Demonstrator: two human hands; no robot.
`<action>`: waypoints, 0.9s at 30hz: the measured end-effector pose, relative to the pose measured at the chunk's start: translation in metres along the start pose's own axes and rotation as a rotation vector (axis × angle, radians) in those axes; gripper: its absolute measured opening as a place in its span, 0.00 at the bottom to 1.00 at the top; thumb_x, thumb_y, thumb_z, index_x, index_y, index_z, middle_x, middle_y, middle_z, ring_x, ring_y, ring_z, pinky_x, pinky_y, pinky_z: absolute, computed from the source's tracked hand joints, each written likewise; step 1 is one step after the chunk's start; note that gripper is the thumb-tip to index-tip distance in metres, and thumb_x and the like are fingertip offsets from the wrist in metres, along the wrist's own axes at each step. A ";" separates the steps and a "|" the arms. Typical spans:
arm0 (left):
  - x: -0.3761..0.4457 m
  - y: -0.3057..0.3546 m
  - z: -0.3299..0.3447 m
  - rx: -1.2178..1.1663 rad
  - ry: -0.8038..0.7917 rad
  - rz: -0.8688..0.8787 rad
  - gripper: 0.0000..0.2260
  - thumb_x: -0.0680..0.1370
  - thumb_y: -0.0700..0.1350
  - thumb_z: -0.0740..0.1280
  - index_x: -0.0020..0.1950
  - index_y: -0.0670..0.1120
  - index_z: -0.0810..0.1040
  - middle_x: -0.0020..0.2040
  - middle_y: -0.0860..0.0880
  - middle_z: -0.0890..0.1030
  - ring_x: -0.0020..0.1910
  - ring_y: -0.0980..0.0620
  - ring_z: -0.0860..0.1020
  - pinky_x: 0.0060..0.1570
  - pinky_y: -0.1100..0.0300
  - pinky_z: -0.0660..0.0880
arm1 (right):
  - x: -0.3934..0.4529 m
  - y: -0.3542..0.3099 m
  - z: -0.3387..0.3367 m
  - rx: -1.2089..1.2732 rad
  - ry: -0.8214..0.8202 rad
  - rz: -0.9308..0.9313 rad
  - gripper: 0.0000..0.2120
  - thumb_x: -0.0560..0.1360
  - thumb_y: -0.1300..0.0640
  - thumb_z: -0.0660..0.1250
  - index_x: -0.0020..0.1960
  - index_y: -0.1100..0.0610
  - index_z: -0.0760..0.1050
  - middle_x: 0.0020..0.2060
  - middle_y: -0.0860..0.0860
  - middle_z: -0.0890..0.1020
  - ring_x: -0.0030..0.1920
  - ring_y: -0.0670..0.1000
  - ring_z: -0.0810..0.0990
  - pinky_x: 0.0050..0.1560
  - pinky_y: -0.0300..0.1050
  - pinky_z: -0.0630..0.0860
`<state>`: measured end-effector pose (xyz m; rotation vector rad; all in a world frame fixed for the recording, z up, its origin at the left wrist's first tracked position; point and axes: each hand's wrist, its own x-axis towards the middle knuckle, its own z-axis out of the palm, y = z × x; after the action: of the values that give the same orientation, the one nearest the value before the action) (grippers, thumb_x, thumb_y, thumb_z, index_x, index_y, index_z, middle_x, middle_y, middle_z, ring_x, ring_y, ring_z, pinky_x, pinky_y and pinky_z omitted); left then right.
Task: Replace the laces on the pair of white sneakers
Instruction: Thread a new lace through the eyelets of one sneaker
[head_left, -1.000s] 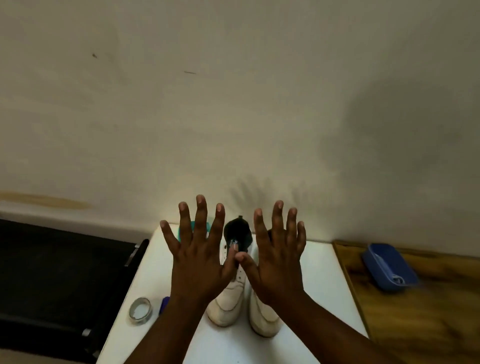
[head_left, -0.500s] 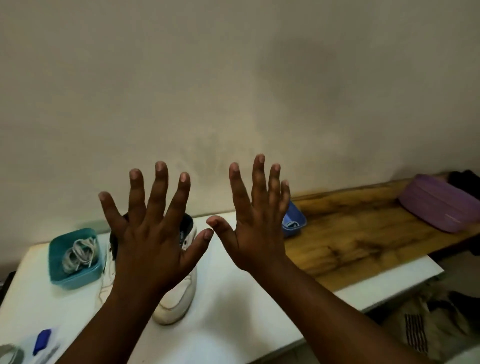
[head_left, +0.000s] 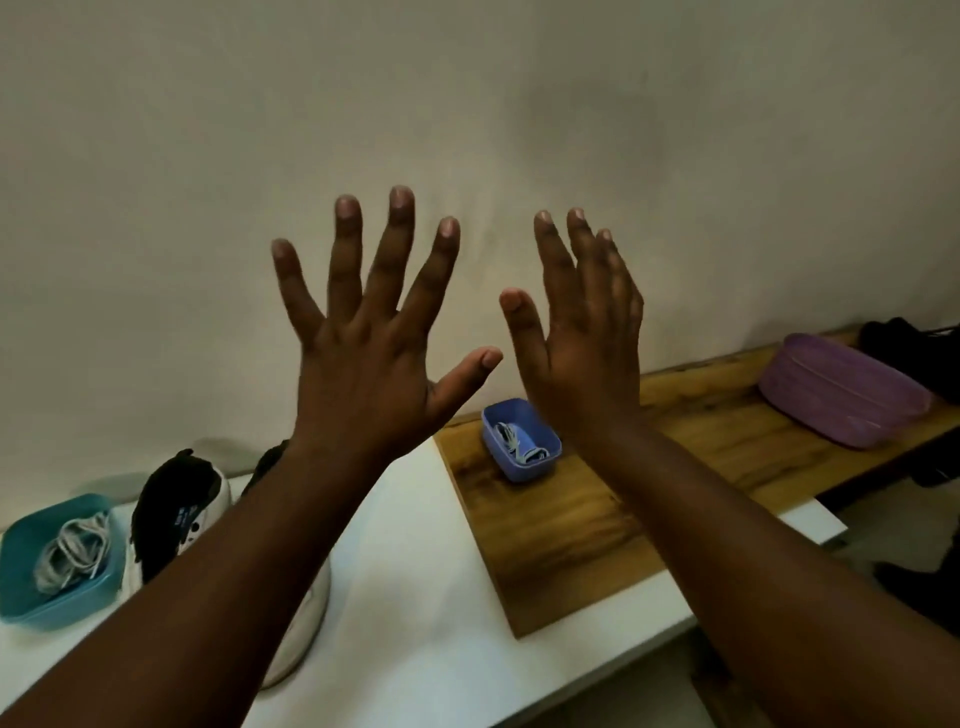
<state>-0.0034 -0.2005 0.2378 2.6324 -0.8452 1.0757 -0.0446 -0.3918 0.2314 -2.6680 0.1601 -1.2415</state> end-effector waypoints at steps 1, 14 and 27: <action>0.002 0.005 0.010 -0.008 -0.021 0.002 0.41 0.78 0.74 0.47 0.84 0.53 0.44 0.84 0.44 0.43 0.82 0.37 0.42 0.73 0.25 0.44 | 0.003 0.010 0.005 0.039 -0.011 0.027 0.33 0.83 0.34 0.45 0.83 0.48 0.54 0.82 0.52 0.58 0.81 0.54 0.56 0.78 0.57 0.59; -0.053 0.025 0.137 0.004 -0.234 -0.006 0.40 0.79 0.70 0.54 0.84 0.53 0.45 0.84 0.44 0.42 0.82 0.38 0.41 0.74 0.26 0.47 | -0.038 0.116 0.166 -0.145 -0.706 0.320 0.12 0.79 0.45 0.68 0.55 0.52 0.81 0.49 0.52 0.84 0.48 0.56 0.82 0.45 0.48 0.80; -0.083 -0.001 0.150 0.016 -0.234 -0.078 0.39 0.79 0.67 0.57 0.84 0.51 0.48 0.84 0.41 0.43 0.82 0.36 0.42 0.74 0.26 0.48 | -0.050 0.121 0.215 -0.287 -0.972 0.175 0.06 0.80 0.58 0.65 0.56 0.56 0.78 0.52 0.55 0.83 0.52 0.58 0.82 0.48 0.51 0.81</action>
<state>0.0377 -0.2175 0.0718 2.8178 -0.7704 0.7690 0.0862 -0.4731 0.0325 -3.0632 0.4180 0.2157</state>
